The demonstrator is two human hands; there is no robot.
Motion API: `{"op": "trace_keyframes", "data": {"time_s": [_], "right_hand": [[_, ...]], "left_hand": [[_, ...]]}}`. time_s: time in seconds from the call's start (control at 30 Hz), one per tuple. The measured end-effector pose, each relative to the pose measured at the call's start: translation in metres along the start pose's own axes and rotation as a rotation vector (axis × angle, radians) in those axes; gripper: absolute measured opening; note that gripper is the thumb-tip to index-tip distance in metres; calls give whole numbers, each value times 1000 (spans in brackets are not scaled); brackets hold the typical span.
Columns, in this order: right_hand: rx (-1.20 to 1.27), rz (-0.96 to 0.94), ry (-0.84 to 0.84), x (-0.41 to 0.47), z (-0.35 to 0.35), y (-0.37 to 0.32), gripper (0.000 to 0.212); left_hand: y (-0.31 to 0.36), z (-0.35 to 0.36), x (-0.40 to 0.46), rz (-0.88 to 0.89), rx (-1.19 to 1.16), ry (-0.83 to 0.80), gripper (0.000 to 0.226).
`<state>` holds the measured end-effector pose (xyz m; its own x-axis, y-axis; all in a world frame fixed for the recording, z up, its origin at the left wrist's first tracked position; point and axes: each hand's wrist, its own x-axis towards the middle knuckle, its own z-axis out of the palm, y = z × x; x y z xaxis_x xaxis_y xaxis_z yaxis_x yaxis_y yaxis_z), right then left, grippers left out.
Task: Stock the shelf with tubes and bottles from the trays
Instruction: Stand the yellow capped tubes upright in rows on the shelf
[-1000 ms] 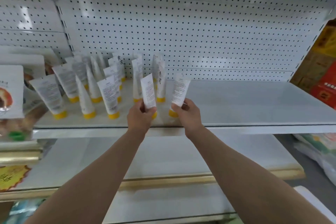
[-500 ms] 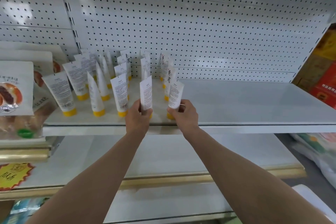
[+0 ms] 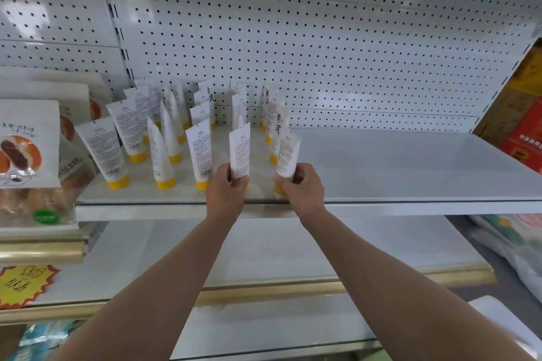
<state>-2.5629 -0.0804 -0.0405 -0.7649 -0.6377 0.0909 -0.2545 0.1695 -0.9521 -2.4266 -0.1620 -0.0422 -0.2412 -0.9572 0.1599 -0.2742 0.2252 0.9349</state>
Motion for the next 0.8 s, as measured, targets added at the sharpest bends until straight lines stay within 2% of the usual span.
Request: {"op": "trace_keyframes", "data": {"time_s": [0.3,0.53,0.67,0.73,0.8], "right_hand": [[-2,21,-27,-2,-2,-2,44],[14,13,-87,-3,-11,1,59],[43,40,-110,-8,-26,5,66],[65,50,-118,-13,-39,7,66],[75,66,-109,-18,-56,9,61]], "left_hand": [[-1,0,-1,0,35,-4,30],[0,0,-7,-24,-54,-5,40],[4,7,-24,-115,-96,114,59],[5,14,-40,-141,-134,235,58],[6,26,-59,-90,-110,320,50]]}}
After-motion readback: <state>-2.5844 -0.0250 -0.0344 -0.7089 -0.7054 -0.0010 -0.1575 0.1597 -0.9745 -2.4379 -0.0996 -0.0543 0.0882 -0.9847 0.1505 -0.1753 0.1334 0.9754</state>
